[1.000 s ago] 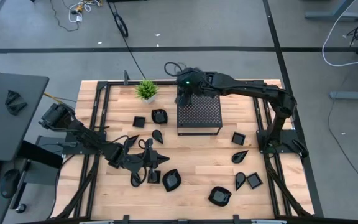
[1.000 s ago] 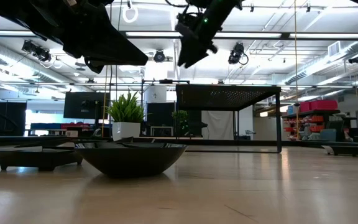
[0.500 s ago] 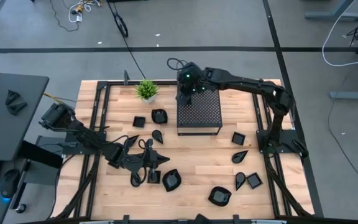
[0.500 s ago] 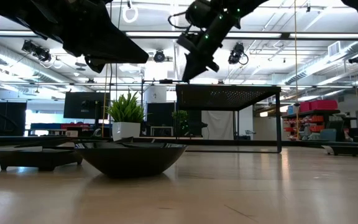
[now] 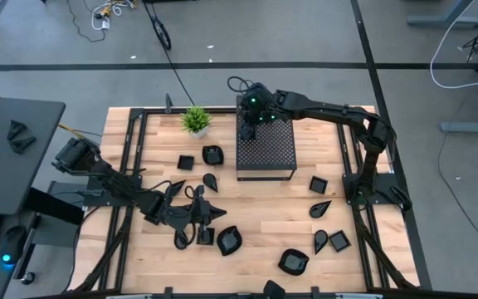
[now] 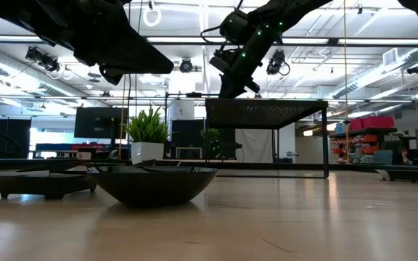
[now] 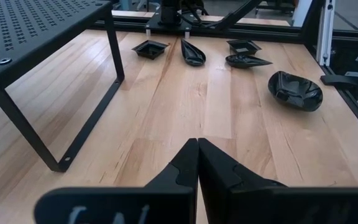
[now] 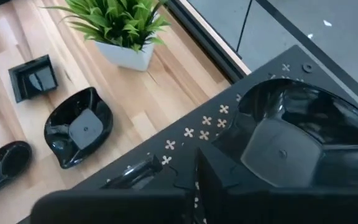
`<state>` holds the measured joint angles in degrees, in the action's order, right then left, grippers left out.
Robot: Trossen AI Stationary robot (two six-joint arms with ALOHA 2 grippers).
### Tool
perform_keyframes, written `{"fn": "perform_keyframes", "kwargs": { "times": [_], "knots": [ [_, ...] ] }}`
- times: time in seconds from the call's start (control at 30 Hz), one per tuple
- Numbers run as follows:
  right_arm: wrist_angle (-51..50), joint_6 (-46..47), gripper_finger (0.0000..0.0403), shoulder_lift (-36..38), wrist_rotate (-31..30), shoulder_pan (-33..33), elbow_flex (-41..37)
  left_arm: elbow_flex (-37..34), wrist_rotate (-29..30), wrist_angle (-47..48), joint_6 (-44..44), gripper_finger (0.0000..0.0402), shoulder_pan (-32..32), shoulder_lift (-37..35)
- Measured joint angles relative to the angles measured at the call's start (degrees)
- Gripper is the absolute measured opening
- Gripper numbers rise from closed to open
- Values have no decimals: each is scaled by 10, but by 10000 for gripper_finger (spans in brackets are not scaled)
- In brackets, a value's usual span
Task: Pick & Place Mini shaped plates
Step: Stack the leaf shaped plate on top of the leaf shaped plates on the shelf
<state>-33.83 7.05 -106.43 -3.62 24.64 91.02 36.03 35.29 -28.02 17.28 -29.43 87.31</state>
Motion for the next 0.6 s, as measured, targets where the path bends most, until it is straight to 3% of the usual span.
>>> {"fn": "perform_keyframes", "kwargs": {
  "times": [0.6],
  "knots": [
    [1, 0, 13, 0, -2, 6, 0, 0, 0, 0, 0, 14, 0, 0]
  ]
}}
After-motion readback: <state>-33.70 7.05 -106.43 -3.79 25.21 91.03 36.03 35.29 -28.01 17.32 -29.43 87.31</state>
